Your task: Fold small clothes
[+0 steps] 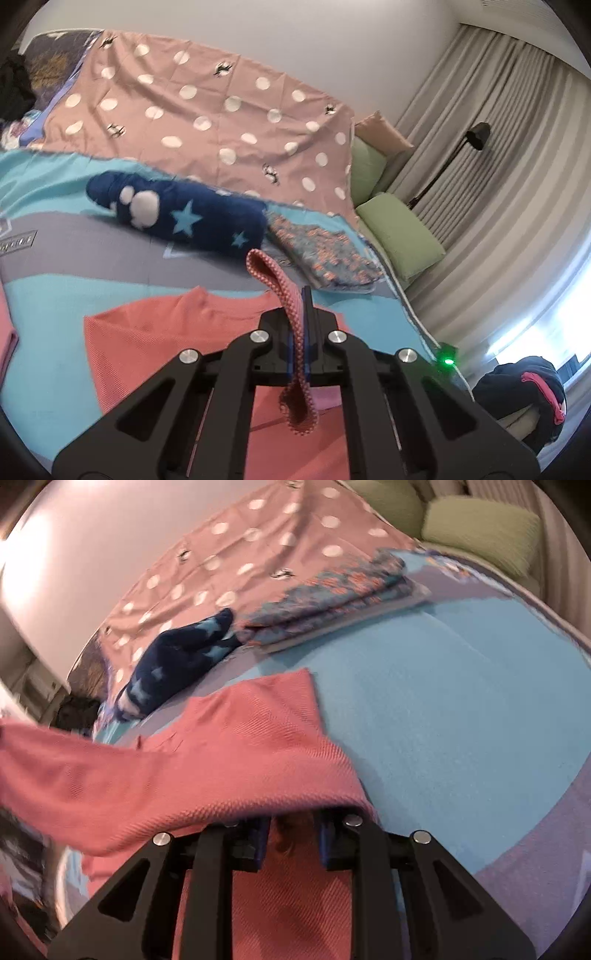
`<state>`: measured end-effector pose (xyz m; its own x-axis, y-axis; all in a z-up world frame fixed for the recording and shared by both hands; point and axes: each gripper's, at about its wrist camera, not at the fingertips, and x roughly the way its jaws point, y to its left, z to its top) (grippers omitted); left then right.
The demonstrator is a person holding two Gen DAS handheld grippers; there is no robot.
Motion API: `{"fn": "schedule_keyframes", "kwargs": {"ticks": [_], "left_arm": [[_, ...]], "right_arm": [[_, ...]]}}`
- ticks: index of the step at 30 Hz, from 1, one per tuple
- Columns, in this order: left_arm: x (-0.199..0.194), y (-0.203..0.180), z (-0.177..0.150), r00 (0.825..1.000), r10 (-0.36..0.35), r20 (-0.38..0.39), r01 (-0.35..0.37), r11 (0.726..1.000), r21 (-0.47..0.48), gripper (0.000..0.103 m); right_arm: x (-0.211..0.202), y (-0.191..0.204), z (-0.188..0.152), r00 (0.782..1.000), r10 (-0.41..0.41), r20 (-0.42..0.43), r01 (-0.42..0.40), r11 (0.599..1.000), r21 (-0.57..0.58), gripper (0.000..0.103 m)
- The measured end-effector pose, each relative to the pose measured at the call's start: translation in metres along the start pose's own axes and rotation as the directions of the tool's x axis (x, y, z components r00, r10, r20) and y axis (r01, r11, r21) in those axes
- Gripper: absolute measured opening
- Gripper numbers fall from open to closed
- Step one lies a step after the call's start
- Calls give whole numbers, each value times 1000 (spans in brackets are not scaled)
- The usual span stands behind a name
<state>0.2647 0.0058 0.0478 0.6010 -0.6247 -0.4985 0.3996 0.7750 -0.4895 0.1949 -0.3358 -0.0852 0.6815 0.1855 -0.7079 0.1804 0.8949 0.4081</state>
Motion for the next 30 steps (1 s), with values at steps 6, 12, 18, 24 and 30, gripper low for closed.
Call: {"fn": "schedule_keyframes", "kwargs": {"ticks": [6, 12, 18, 24, 30], "left_arm": [[-11, 52, -23, 995, 97, -13, -97, 994, -40, 3], [7, 125, -72, 956, 263, -134, -276, 956, -96, 43], [4, 151, -99, 898, 416, -146, -428, 901, -65, 46], [-5, 110, -93, 916, 397, -61, -393, 917, 65, 64], [45, 112, -118, 852, 496, -166, -473, 866, 161, 79]], "right_arm": [[-8, 17, -28, 994, 59, -90, -69, 992, -109, 35], [-23, 18, -48, 994, 58, -92, -69, 990, -122, 37], [-39, 28, -59, 995, 45, -88, -61, 980, -187, 37], [-51, 40, -31, 995, 103, 0, -100, 967, -236, 37], [16, 21, -20, 986, -77, -145, 46, 977, -211, 36]]}}
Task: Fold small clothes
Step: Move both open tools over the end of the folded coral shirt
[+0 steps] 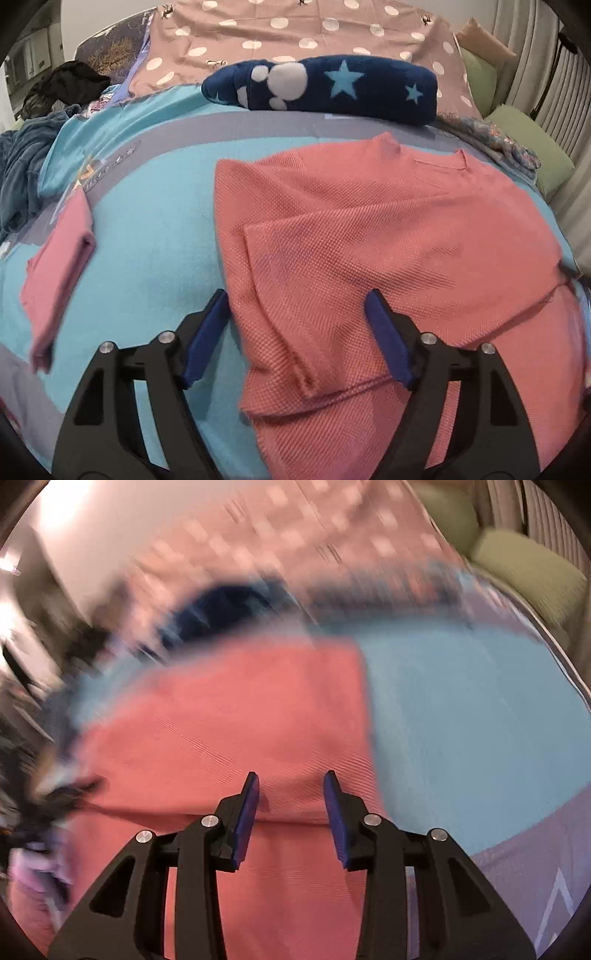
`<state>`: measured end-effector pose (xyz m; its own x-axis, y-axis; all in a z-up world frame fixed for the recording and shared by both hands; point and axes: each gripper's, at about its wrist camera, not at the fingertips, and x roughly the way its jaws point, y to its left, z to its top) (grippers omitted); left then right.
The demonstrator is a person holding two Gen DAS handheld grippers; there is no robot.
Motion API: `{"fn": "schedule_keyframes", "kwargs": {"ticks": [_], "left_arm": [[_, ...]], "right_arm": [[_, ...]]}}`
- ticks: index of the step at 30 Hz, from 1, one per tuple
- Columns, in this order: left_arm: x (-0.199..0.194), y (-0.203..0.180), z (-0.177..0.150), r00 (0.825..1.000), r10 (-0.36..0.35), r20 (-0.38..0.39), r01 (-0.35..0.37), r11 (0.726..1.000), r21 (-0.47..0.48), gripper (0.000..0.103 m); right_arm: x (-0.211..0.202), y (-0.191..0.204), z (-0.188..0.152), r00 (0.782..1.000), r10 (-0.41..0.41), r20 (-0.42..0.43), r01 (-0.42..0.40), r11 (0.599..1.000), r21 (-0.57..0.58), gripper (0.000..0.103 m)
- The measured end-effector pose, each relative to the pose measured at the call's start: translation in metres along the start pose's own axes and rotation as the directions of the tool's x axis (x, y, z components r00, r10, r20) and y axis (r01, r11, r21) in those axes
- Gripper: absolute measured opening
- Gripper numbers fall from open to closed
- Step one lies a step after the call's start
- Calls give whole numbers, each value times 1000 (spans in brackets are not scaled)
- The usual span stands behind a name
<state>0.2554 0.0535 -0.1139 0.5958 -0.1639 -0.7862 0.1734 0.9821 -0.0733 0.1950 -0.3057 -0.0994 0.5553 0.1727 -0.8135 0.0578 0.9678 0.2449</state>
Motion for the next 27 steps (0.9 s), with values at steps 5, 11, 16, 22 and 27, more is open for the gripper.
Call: {"fn": "schedule_keyframes", "kwargs": {"ticks": [5, 11, 16, 22, 27], "left_arm": [[-3, 0, 0, 1000, 0, 6, 0, 1000, -4, 79], [-5, 2, -3, 1000, -10, 20, 11, 1000, -18, 79], [-33, 10, -12, 997, 13, 79, -5, 995, -99, 76], [-102, -5, -82, 987, -136, 88, 135, 991, 8, 84], [-125, -7, -145, 987, -163, -3, 163, 985, 50, 85]], "right_arm": [[-4, 0, -6, 998, 11, 58, -9, 999, -31, 36], [-4, 0, -9, 997, 33, 72, -32, 999, -21, 38], [-6, -5, -10, 995, 68, 79, -67, 998, -12, 40], [-66, -24, -46, 939, 267, 217, -285, 957, 58, 35], [-127, -35, -103, 926, 269, 266, -277, 961, -9, 39]]}}
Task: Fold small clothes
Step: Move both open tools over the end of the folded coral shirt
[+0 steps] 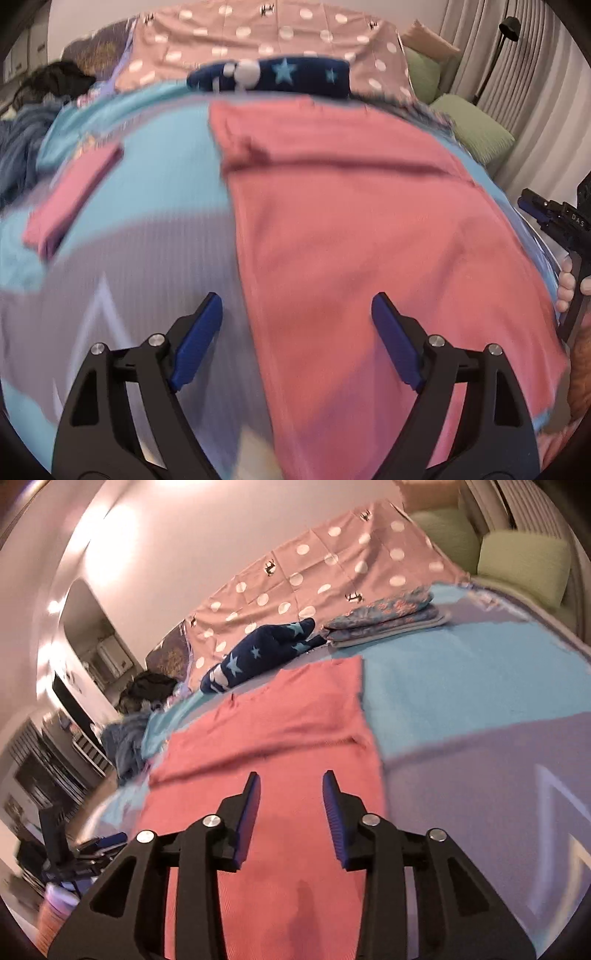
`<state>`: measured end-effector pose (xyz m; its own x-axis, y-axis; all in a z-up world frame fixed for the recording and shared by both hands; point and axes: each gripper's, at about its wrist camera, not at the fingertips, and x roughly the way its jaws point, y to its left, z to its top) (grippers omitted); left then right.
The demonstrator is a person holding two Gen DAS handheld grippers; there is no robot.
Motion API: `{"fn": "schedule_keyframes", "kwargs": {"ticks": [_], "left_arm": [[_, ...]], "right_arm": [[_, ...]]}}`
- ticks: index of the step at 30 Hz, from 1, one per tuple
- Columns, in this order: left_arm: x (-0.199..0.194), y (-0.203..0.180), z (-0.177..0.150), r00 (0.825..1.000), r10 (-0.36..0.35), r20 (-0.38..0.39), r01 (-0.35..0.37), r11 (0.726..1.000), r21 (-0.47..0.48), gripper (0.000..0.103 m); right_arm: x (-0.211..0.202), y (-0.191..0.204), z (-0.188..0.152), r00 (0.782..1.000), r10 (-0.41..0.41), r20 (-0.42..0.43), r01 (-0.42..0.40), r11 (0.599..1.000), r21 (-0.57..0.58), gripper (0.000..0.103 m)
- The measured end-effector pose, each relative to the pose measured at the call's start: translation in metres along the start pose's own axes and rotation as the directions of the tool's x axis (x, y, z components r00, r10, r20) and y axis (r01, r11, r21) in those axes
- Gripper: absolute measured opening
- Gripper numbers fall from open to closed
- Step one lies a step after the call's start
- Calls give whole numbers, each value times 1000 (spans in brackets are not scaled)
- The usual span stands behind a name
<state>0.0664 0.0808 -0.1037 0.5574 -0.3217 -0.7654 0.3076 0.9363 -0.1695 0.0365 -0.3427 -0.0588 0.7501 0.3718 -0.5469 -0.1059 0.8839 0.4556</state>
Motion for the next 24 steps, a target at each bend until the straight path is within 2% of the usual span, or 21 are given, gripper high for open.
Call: {"fn": "schedule_keyframes", "kwargs": {"ticks": [3, 4, 7, 12, 14, 17, 19, 21, 24], "left_arm": [[-17, -1, -21, 1000, -14, 14, 14, 1000, -22, 86], [-22, -2, -26, 1000, -24, 11, 24, 1000, -18, 86], [-31, -10, -39, 1000, -28, 0, 28, 999, 22, 86], [-47, -18, -64, 998, -68, 2, 68, 997, 20, 86], [-55, -17, -71, 993, -116, 5, 116, 993, -12, 86], [-67, -11, -81, 989, -149, 12, 150, 985, -83, 83], [-75, -10, -87, 989, -150, 14, 151, 983, -109, 67], [-81, -7, -94, 986, -164, 12, 164, 976, -140, 57], [-89, -3, -109, 980, -198, -7, 193, 961, -196, 48]], "right_arm": [[-16, -3, -17, 996, -26, -82, 24, 1000, -15, 39], [-21, -6, -24, 992, -25, -127, 24, 1000, -3, 39], [-33, -11, -39, 981, -43, -190, 46, 999, 15, 39], [-50, -21, -66, 973, -23, -230, 39, 997, 68, 39], [-61, -23, -76, 974, -2, -227, 22, 996, 87, 39], [-79, -26, -89, 969, 32, -243, -3, 993, 118, 39], [-93, -27, -101, 964, 53, -259, -17, 990, 140, 39], [-104, -28, -111, 959, 74, -273, -32, 987, 156, 39], [-119, -29, -127, 948, 119, -294, -63, 979, 191, 39]]}}
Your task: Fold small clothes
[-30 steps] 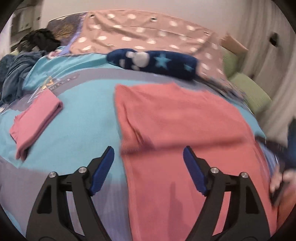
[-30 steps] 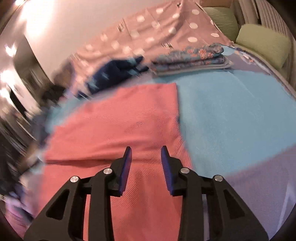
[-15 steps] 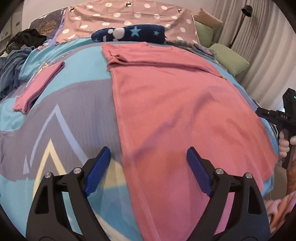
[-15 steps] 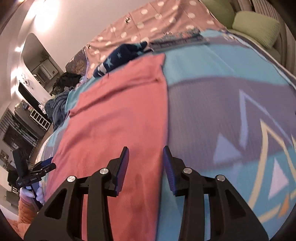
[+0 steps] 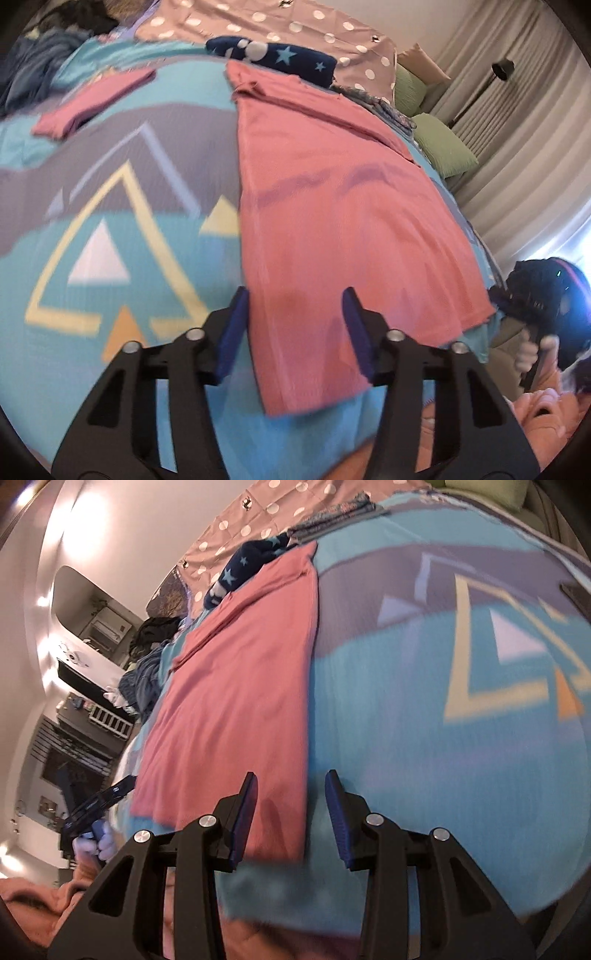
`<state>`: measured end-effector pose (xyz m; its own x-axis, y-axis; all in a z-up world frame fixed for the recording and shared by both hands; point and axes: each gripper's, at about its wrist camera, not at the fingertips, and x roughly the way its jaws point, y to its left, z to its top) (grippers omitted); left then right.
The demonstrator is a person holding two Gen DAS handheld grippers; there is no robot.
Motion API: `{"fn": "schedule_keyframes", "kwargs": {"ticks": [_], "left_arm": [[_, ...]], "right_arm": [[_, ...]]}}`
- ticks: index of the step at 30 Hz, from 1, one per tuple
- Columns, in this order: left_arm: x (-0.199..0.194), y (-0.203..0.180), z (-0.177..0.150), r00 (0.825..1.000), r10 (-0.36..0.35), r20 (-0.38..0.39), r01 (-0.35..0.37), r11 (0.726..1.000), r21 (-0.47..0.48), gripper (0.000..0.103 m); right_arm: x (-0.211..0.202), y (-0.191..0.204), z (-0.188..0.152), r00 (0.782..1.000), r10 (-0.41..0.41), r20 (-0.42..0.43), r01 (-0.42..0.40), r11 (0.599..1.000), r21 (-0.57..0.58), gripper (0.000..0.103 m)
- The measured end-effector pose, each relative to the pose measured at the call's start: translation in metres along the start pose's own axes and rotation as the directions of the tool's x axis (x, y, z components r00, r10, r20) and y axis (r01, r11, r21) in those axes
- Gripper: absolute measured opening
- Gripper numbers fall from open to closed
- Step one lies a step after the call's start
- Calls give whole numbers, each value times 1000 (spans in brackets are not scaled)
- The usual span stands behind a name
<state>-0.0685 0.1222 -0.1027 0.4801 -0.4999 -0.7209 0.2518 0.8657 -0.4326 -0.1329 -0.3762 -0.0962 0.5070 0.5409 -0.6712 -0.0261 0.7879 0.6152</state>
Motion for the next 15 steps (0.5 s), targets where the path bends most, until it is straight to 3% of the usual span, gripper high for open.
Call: {"fn": "schedule_keyframes", "kwargs": {"ticks": [3, 7, 9, 10, 11, 12, 13, 15], "left_arm": [[-3, 1, -5, 999, -44, -20, 43, 999, -8, 49], [11, 6, 4, 997, -80, -19, 80, 997, -13, 61], [15, 6, 8, 996, -95, 1, 95, 995, -12, 61], [16, 4, 9, 996, -92, 7, 92, 996, -14, 58], [14, 3, 8, 997, -82, 16, 82, 997, -13, 54], [12, 3, 7, 996, -88, 17, 88, 996, -17, 19], [12, 6, 6, 993, -119, 2, 119, 992, -43, 4], [1, 15, 4, 980, -196, 40, 199, 971, -135, 4]], "right_arm": [[2, 0, -6, 998, 60, -34, -60, 998, 12, 45], [19, -4, 12, 984, 171, -48, -170, 985, 29, 48], [22, -6, 17, 976, 210, -49, -208, 977, 57, 29], [22, -6, 18, 973, 223, -52, -220, 973, 66, 4], [23, -6, 17, 970, 235, -55, -231, 970, 78, 4], [20, -6, 15, 969, 242, -41, -238, 968, 80, 4], [12, -4, 14, 968, 252, -9, -251, 965, 71, 4], [-4, -3, 14, 959, 277, 54, -281, 957, 70, 4]]}}
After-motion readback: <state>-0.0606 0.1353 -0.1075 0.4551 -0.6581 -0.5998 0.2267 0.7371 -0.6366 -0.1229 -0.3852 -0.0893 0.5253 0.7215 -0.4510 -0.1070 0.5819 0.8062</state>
